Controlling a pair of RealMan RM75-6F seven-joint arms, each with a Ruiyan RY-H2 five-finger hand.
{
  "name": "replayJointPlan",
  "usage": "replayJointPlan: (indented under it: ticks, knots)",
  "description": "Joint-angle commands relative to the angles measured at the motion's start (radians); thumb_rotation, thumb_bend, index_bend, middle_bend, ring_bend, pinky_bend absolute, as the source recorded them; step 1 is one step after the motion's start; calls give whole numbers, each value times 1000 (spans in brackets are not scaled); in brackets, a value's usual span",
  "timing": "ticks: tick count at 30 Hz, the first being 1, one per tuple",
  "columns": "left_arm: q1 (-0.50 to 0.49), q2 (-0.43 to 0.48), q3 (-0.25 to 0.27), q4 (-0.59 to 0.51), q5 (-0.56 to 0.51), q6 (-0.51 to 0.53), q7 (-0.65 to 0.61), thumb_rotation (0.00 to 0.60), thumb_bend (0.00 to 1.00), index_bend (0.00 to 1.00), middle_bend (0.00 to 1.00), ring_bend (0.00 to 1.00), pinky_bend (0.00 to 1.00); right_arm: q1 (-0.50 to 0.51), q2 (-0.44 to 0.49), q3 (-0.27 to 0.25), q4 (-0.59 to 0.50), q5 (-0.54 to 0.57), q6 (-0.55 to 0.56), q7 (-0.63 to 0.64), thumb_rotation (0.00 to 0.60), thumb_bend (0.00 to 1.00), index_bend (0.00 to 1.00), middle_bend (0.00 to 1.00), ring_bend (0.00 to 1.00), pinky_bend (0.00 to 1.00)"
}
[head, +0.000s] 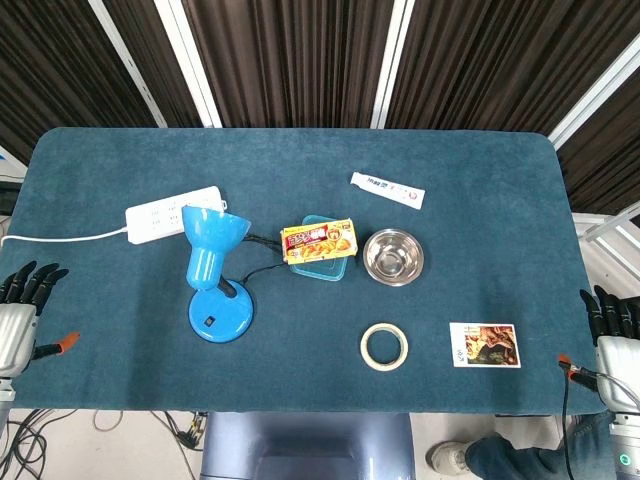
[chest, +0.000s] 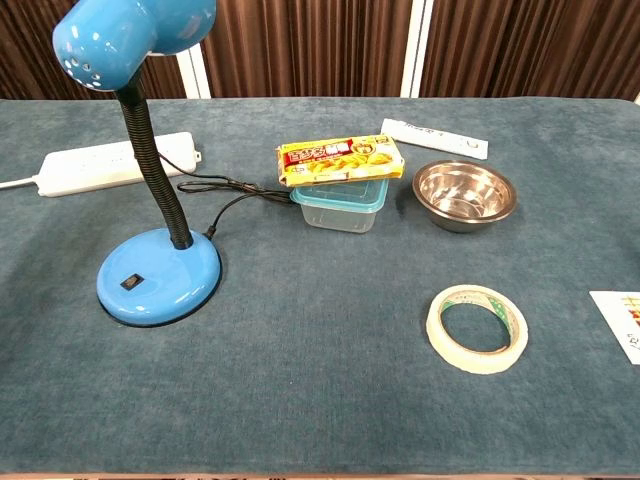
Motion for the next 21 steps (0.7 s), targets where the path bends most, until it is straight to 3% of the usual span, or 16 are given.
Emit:
replayJointPlan:
  ticks: [1, 21]
  knots:
    - [0, 0, 0, 0, 0, -1, 1, 600, 107, 151, 110, 21, 110, 0, 0, 0, 0, 0, 0, 0, 600, 263, 28, 46, 49, 0]
    - [2, 4, 1, -3, 5, 1, -2, 600, 107, 135, 110, 21, 115, 0, 0, 0, -1, 1, 0, -2, 600, 263, 28, 46, 49, 0]
